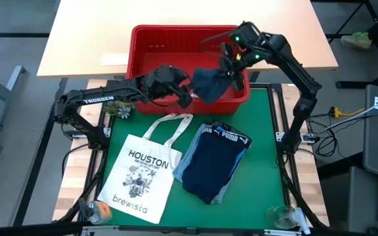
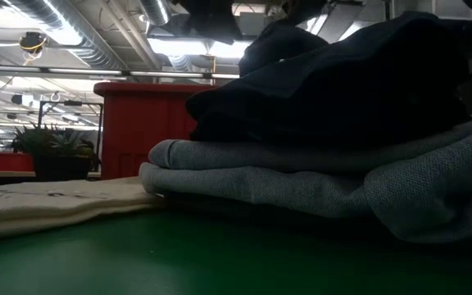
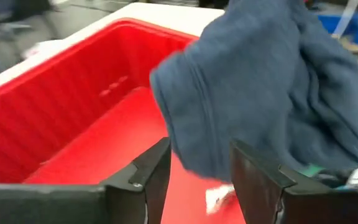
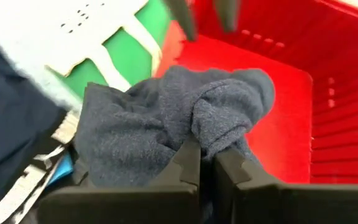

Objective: Fold Laundry from Bin
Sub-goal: Fold the gray short

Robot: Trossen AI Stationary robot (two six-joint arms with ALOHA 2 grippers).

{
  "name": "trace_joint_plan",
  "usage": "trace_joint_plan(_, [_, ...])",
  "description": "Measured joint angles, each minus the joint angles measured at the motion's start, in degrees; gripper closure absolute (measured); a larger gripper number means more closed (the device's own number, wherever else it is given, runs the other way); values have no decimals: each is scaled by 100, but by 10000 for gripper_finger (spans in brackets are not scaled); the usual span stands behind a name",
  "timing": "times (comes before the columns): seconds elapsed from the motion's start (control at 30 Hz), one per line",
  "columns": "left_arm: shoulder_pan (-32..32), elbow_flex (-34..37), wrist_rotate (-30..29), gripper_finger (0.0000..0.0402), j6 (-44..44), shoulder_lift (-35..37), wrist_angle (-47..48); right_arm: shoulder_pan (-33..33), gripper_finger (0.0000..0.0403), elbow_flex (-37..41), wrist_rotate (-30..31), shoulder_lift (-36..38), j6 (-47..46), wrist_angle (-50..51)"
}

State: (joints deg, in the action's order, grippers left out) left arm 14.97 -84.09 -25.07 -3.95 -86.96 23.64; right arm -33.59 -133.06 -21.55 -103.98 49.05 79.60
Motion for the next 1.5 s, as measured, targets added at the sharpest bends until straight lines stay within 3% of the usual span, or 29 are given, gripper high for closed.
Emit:
trace_joint_plan(0.17, [238, 0, 1345, 256, -52, 0, -186, 579, 390, -1, 428, 117, 227, 281])
trace_joint_plan(0.5, [601, 0, 3335, 271, -319, 0, -180, 1473, 389, 1, 1475, 167, 245, 597])
trace_joint_plan(0.77, [602, 0, 3384, 273, -611, 4, 331, 1872, 389, -1, 1903, 237, 228, 864])
trace_joint_plan(0.97, [475, 0, 3867, 273, -623, 10, 257, 2022, 389, -1, 2156, 261, 160, 900])
trace_joint_plan(1.33, [316, 0, 3868, 273, -669, -7, 102, 2023, 388, -1, 2206, 261, 158, 722])
trace_joint_plan(1.5, [353, 0, 3634, 273, -1078, -9, 237, 2023, 388, -1, 2204, 261, 158, 771])
